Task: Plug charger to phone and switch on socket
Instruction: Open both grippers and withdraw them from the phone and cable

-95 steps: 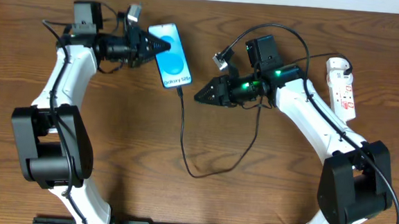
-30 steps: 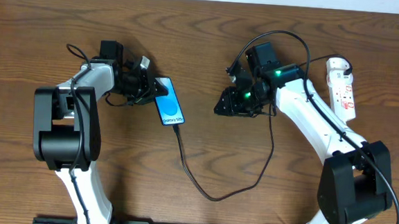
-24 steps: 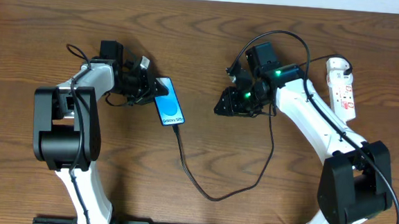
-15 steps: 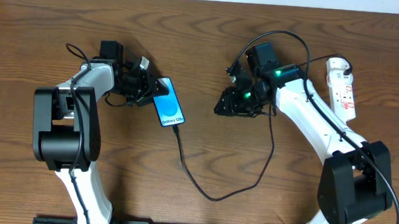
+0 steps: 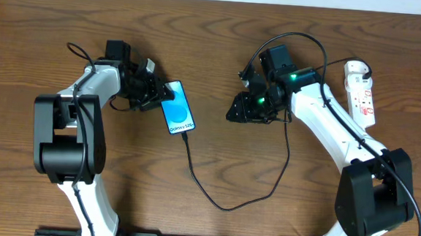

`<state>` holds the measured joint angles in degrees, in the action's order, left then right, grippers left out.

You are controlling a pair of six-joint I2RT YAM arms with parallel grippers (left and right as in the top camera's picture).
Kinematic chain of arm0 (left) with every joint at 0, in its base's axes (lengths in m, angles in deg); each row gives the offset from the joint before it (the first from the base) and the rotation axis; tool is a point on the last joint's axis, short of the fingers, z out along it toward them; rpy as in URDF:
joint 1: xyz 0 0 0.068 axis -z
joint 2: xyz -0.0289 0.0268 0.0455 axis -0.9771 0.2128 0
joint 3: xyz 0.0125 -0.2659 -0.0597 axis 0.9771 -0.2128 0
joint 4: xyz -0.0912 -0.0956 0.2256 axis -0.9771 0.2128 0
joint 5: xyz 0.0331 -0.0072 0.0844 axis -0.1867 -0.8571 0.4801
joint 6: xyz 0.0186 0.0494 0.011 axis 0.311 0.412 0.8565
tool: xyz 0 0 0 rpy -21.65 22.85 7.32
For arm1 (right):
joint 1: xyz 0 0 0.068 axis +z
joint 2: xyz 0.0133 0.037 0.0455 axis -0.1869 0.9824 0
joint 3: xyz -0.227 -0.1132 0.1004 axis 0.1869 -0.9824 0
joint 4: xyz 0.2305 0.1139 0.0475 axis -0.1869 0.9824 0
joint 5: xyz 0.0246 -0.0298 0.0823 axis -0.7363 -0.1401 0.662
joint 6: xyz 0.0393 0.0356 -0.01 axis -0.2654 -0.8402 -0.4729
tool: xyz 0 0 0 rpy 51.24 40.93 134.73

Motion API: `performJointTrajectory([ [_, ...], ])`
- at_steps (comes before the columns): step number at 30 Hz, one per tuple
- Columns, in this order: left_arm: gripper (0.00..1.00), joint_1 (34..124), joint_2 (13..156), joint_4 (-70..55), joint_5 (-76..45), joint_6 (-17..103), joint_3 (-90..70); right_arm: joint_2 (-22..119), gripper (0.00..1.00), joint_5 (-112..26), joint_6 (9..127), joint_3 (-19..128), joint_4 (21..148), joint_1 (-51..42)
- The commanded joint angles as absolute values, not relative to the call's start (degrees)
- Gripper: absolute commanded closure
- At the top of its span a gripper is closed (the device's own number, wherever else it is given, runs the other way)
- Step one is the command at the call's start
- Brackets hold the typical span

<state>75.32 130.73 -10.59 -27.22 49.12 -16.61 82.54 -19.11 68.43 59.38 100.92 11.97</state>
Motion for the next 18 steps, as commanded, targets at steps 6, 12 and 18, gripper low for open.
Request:
performJointTrajectory([
  [6, 0.56, 75.1, 133.0, -9.6, -13.5, 49.6, -17.6, 82.3, 0.64, -19.3, 70.1, 59.9, 101.1, 11.8],
  [12, 0.55, 75.0, 132.1, -9.6, -10.8, 49.6, -17.5, 82.3, 0.65, -19.3, 70.1, 59.9, 101.1, 11.8],
  [18, 0.48, 75.0, 121.9, -6.7, -10.8, 49.2, -15.5, 82.2, 0.64, -19.3, 70.3, 60.0, 100.2, 11.1],
])
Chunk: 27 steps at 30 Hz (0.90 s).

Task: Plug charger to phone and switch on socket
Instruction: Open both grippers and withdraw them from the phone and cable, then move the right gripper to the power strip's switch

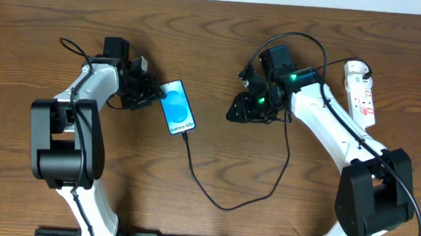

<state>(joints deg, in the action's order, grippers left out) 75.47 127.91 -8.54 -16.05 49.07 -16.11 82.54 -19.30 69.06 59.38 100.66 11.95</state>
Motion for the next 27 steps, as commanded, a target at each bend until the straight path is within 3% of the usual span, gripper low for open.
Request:
performJointTrajectory([
  [1, 0.48, 75.0, 120.2, -6.4, -10.8, 49.2, -15.4, 82.1, 0.64, -19.3, 70.3, 60.1, 100.2, 11.0],
  [5, 0.44, 75.0, 109.0, -4.2, -10.8, 49.2, -15.4, 81.4, 0.64, -19.3, 70.4, 60.4, 100.3, 10.1],
  [8, 0.30, 75.0, 100.1, -2.0, -10.8, 49.0, -15.4, 80.3, 0.64, -19.3, 71.8, 60.4, 100.1, 9.4],
  [14, 0.20, 75.0, 85.8, -0.1, -10.8, 49.0, -15.4, 77.6, 0.63, -19.3, 72.2, 60.4, 99.4, 6.5],
  [15, 0.19, 75.0, 83.7, 0.1, -10.8, 49.0, -15.4, 77.1, 0.64, -19.3, 72.2, 60.4, 99.5, 5.9],
  [17, 0.17, 75.0, 80.7, 0.6, -10.8, 49.0, -15.4, 75.8, 0.93, -19.3, 72.7, 60.4, 99.8, 4.3],
  [18, 0.16, 75.0, 79.5, 1.2, -10.8, 49.0, -15.4, 75.1, 0.96, -19.3, 72.8, 60.4, 100.1, 3.5],
  [27, 0.16, 75.0, 77.8, 9.4, -10.8, 49.0, -15.5, 69.4, 0.99, -21.0, 73.7, 60.4, 102.6, -6.7],
])
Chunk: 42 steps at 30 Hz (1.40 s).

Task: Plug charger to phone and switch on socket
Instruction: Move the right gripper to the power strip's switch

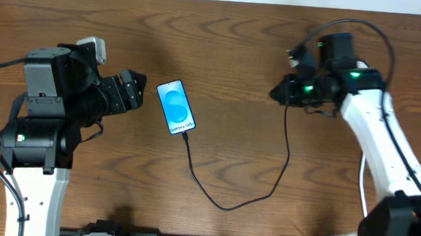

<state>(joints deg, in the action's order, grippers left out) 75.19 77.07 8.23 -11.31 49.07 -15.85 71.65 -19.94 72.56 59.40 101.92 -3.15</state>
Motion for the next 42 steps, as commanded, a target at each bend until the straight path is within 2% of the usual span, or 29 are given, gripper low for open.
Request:
performJointTrajectory([
  [1, 0.16, 75.0, 77.9, 9.7, -10.8, 49.0, -15.5, 69.2, 0.99, -21.0, 73.7, 60.4, 102.7, -7.7],
  [13, 0.15, 75.0, 78.9, 12.2, -10.8, 49.0, -15.5, 68.9, 0.99, -22.4, 72.6, 61.4, 103.6, -30.5],
  [19, 0.15, 75.0, 79.4, 12.2, -10.8, 49.0, -15.5, 71.2, 0.99, -26.2, 72.1, 65.6, 105.9, -37.6],
  [30, 0.15, 75.0, 83.5, 12.2, -11.0, 49.0, -15.5, 88.7, 0.99, -29.0, 75.2, 81.4, 114.1, -40.5],
  [42, 0.15, 75.0, 85.9, 12.2, -11.0, 49.0, -15.6, 99.0, 0.99, -31.0, 77.0, 82.9, 107.8, -40.3],
])
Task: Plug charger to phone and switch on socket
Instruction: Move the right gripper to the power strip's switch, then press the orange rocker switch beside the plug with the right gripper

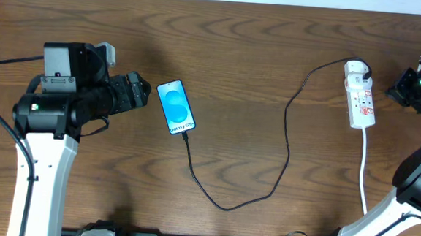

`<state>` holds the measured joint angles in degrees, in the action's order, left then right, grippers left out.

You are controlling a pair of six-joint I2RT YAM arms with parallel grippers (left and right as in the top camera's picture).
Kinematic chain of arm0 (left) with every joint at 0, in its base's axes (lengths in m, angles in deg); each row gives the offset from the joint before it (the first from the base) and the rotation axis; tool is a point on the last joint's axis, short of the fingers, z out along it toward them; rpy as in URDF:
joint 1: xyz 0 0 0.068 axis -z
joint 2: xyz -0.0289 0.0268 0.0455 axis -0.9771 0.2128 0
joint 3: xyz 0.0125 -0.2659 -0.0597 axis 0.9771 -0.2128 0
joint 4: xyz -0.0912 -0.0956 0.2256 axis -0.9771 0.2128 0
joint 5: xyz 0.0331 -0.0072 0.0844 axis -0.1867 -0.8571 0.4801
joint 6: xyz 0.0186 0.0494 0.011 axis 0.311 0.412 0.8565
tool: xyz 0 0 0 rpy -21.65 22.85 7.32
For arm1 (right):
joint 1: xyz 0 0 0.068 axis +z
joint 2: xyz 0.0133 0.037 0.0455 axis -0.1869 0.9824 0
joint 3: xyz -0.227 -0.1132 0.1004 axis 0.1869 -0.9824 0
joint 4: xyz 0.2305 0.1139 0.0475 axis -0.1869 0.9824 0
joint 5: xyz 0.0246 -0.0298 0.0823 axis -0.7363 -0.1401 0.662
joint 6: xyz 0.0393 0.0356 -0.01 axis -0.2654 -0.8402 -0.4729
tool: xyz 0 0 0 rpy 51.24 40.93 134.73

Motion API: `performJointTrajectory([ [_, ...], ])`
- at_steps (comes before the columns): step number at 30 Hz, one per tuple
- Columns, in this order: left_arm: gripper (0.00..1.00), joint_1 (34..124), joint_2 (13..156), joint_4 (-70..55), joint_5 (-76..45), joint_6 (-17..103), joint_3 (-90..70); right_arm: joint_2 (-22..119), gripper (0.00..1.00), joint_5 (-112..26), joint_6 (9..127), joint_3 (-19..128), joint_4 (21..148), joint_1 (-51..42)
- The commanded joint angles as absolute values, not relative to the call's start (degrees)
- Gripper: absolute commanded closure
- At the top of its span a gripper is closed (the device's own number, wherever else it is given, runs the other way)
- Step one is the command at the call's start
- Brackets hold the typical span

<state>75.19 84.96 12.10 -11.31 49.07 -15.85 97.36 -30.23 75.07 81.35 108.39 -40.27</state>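
Note:
The phone (176, 107) lies face up on the table with its blue screen lit. The black charger cable (223, 205) is plugged into its near end, loops toward the front edge, then runs up to the top of the white socket strip (360, 96). My left gripper (140, 95) hangs just left of the phone, apart from it, and looks open with nothing in it. My right gripper (404, 90) is at the far right edge, right of the strip and not touching it. Its fingers are too dark and small to read.
The strip's white lead (364, 171) runs down to the front edge at the right. My left arm's body (46, 115) stands over the left side of the wooden table (274, 34). A dark rail lines the front edge.
My right gripper has moved from the cable near the table's middle right to the far right edge, past the socket strip, which now shows. The cable lies free. My left gripper barely shifted.
At first my left gripper was against the phone's left edge and my right gripper was low at the middle by the cable. The left then drew back from the phone. Later both arms were raised and apart, and now the right is beyond the strip.

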Motion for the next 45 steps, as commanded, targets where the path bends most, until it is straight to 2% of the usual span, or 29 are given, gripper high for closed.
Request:
performJointTrajectory([
  [1, 0.15, 75.0, 86.1, 12.2, -11.0, 49.0, -15.6, 99.7, 0.99, -31.0, 77.0, 82.9, 107.5, -40.2],
  [17, 0.15, 75.0, 86.2, 12.1, -11.0, 49.0, -15.6, 104.5, 0.99, -30.8, 79.3, 82.8, 101.3, -39.4],
  [45, 0.14, 75.0, 86.2, 12.2, -11.0, 49.0, -15.6, 110.5, 0.99, -28.9, 79.3, 82.5, 98.6, -37.3],
])
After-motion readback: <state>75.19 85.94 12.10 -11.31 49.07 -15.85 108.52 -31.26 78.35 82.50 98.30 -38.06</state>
